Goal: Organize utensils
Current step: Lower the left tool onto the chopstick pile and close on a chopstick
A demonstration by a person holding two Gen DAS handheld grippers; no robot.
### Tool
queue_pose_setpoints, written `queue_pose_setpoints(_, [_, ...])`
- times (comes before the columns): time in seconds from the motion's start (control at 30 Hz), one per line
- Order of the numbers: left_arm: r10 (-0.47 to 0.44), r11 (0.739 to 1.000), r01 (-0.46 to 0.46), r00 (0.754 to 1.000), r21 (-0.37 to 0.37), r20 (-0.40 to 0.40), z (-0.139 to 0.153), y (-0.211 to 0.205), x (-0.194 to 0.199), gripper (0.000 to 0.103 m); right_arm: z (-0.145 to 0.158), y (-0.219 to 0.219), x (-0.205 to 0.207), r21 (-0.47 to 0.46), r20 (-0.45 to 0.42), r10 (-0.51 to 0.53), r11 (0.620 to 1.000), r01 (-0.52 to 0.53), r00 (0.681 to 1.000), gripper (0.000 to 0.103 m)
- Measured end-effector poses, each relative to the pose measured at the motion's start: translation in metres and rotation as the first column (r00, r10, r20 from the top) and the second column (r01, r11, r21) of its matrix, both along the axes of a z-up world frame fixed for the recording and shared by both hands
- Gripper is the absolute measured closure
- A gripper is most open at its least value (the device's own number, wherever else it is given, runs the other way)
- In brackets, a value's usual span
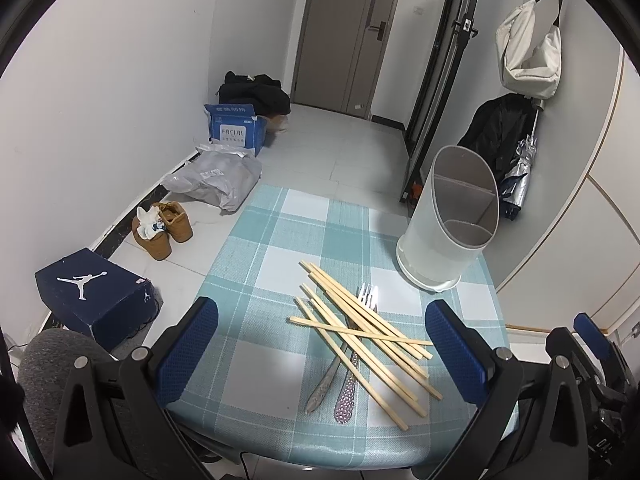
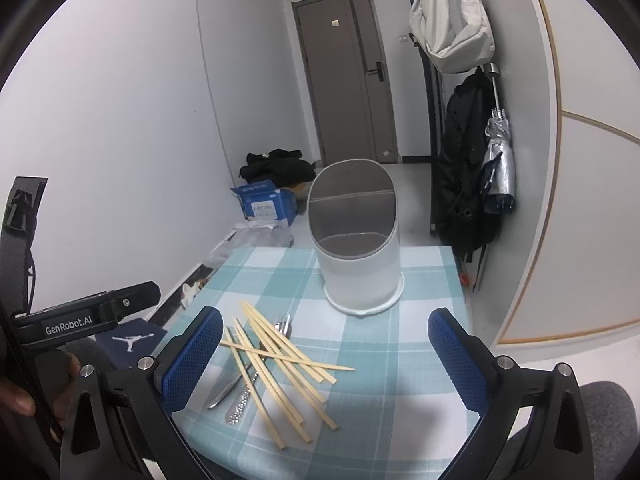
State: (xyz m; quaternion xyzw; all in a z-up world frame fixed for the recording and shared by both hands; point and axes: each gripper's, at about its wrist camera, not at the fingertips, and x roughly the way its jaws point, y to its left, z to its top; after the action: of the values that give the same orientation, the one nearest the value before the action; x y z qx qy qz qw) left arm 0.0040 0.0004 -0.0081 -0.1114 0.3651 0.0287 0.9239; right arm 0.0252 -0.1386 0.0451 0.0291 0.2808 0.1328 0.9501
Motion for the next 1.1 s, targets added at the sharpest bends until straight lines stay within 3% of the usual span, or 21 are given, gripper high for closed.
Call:
queue_pose_setpoints(0.1, [-0.002, 1.000, 0.002, 1.000, -0.017, -0.020, -0.006, 0.003, 0.004, 0.001, -0.003, 0.001, 0.002, -0.002, -0.011, 0.011, 1.000, -0.011, 1.000, 0.000])
queue_pose_setpoints(0.3, [0.004, 0.991, -0.020, 0.992, -0.129, -0.127, -0.030, 0.019, 0.018, 0.001, -0.010, 0.007, 0.017, -0.006, -0.051, 0.034, 0.999, -0.034, 0.998, 0.000])
queue_pose_setpoints(0.43, [0.007, 0.967, -0.067, 0.973, -0.248, -0.232, -0.057, 0.033, 0.030, 0.002, -0.017, 0.011, 0.030, -0.016, -0.074, 0.049, 0.999, -0.051, 0.996, 0.001])
queue_pose_setpoints(0.53, [-0.002, 0.933, -0.105, 0.955, -0.344, -0.297, -0.073, 0.040, 0.036, 0.002, -0.024, 0.013, 0.044, -0.004, -0.115, 0.066, 0.998, -0.067, 0.991, 0.004])
queue_pose_setpoints(0.73, [0.003, 0.868, -0.180, 0.935, -0.464, -0.356, -0.088, 0.048, 0.051, 0.013, -0.033, 0.016, 0.070, 0.017, -0.163, 0.104, 0.995, -0.103, 0.981, 0.007])
queue_pose_setpoints(1.1, [0.000, 0.796, -0.251, 0.910, -0.550, -0.415, -0.105, 0.055, 0.070, 0.054, -0.056, 0.015, 0.096, 0.082, -0.255, 0.181, 0.983, -0.165, 0.950, 0.022])
